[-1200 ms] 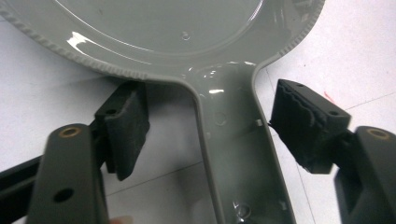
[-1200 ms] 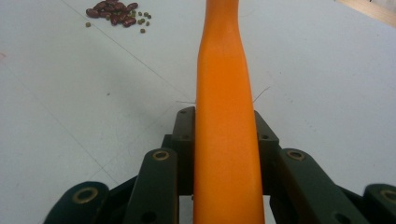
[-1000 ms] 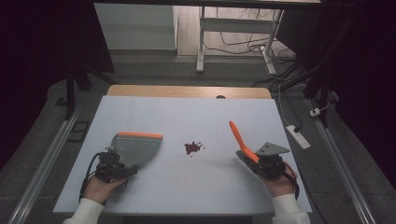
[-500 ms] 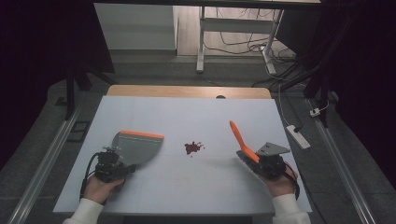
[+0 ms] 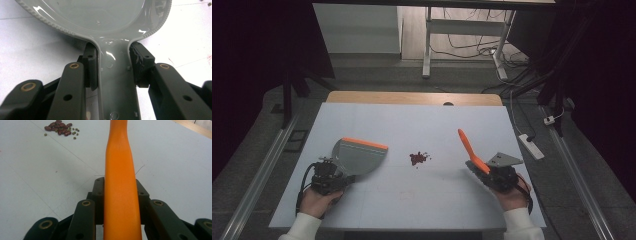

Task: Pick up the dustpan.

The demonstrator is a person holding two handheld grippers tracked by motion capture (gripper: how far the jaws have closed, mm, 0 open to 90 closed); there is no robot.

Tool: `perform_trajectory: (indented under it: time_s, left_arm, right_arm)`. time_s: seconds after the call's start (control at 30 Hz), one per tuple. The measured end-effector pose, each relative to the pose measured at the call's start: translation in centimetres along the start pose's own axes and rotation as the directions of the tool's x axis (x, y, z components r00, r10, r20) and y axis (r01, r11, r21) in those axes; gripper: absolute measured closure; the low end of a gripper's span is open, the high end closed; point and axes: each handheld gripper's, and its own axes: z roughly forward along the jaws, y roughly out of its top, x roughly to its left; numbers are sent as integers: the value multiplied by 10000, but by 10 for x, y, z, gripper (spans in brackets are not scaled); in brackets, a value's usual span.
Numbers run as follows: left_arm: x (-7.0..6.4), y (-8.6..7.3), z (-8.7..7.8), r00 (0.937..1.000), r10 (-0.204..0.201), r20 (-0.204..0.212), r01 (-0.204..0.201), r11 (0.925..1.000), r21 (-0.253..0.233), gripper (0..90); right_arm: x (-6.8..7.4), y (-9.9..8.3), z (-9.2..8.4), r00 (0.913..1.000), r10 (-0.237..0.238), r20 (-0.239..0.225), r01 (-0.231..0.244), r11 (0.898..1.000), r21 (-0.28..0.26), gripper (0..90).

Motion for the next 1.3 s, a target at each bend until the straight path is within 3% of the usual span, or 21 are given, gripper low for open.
perform_trajectory:
  time_s: [0.47,0.83,1.03,1.3]
  left_arm:
    - [0,-1,-5,9993,358,144,-350,9981,-502,614]
    - [0,-1,-10,9958,788,469,-736,9919,-1032,614]
    - [-2,-1,-11,9908,1174,668,-1087,9865,-1221,614]
    - [-6,-2,-13,9775,1847,1014,-1696,9753,-1415,614]
  right_arm:
    - [0,0,0,10000,24,-25,-24,10000,-8,704]
    - [0,0,0,10000,2,-12,-2,10000,-17,704]
    - [0,0,0,10000,-1,13,1,10000,-17,704]
    - [0,0,0,10000,-20,8,20,10000,-27,704]
